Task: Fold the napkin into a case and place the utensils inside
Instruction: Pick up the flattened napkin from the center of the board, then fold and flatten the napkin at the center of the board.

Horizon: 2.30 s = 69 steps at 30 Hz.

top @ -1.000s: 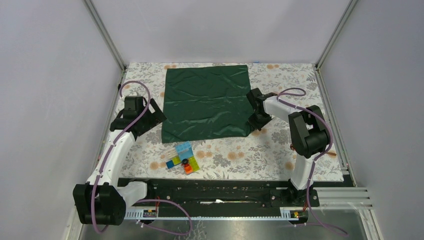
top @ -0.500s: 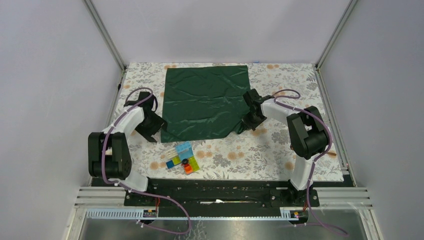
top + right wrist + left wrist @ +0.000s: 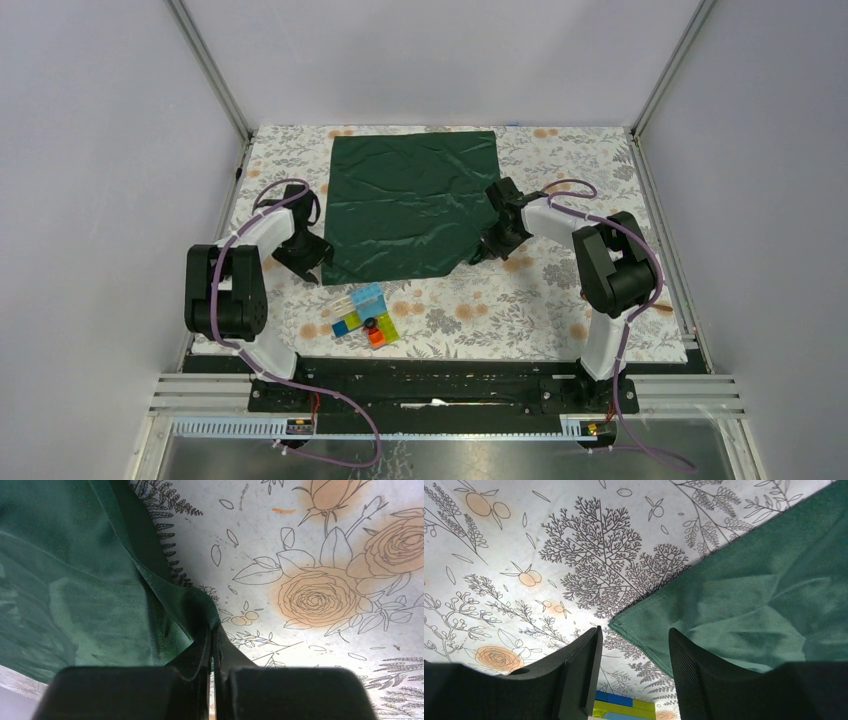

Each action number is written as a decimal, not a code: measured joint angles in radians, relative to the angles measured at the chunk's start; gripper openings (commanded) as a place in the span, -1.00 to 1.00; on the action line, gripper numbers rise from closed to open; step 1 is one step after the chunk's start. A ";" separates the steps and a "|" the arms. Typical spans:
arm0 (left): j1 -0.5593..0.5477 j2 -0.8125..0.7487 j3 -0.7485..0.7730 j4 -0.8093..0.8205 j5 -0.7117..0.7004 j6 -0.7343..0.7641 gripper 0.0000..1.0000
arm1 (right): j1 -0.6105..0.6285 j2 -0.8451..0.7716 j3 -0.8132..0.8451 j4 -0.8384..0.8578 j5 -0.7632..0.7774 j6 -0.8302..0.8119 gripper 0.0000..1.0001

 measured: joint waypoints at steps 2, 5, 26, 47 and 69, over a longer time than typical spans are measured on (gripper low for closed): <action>0.000 0.003 -0.009 0.006 -0.001 -0.005 0.17 | -0.002 0.001 0.000 0.004 -0.009 -0.002 -1.00; 0.000 0.008 -0.028 0.012 -0.002 -0.013 0.17 | -0.005 0.002 0.000 0.005 -0.017 -0.003 -1.00; 0.000 0.035 -0.058 0.061 0.017 -0.024 -0.17 | -0.015 -0.002 -0.023 0.048 -0.057 -0.002 -1.00; 0.000 0.029 -0.037 0.101 0.024 -0.032 -1.00 | -0.015 -0.027 -0.050 0.082 -0.040 -0.049 -1.00; 0.010 -0.586 0.549 0.196 0.071 0.193 -1.00 | -0.015 -0.601 0.315 0.229 -0.114 -0.597 -1.00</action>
